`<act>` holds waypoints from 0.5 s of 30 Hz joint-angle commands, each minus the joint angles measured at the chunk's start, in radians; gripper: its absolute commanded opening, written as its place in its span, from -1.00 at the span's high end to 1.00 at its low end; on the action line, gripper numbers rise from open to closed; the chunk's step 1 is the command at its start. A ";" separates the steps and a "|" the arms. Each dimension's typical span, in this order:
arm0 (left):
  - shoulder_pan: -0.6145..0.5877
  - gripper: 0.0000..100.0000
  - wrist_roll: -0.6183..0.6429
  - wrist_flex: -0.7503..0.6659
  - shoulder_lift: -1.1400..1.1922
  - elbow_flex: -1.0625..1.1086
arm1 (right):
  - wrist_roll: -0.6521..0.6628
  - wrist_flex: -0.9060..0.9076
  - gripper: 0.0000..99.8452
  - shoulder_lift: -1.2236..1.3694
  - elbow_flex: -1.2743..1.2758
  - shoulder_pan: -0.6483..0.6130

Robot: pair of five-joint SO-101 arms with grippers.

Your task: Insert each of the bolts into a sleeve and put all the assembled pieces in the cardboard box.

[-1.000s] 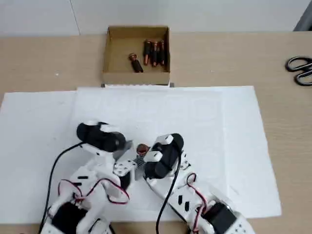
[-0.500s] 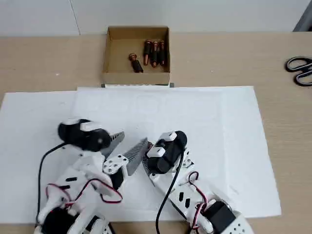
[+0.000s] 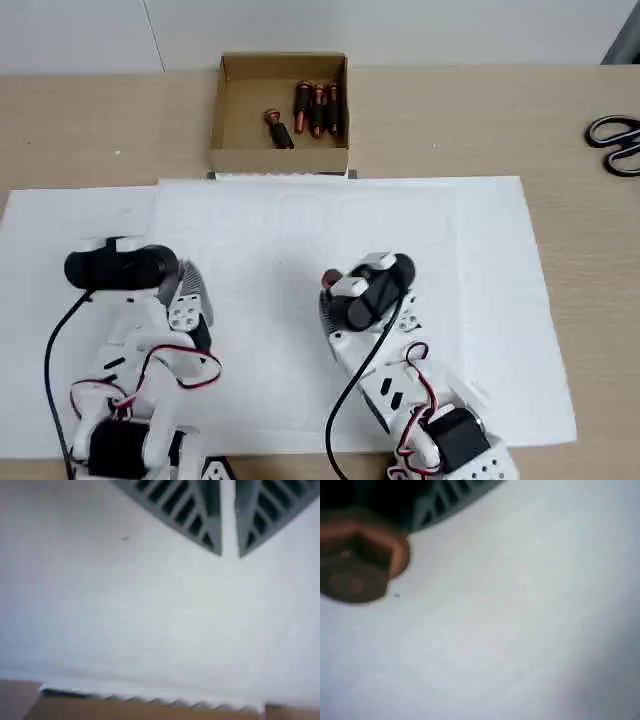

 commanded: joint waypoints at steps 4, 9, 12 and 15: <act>-0.064 0.99 -0.011 -0.129 -0.008 0.139 | -0.029 -0.027 1.00 -0.015 0.037 0.061; -0.066 0.99 -0.028 -0.157 -0.008 0.225 | -0.103 -0.027 1.00 -0.016 0.054 0.127; -0.068 0.99 -0.054 -0.155 -0.008 0.274 | -0.103 -0.025 1.00 -0.016 0.060 0.142; -0.071 0.99 -0.049 -0.160 -0.009 0.308 | -0.103 -0.028 1.00 -0.016 0.077 0.145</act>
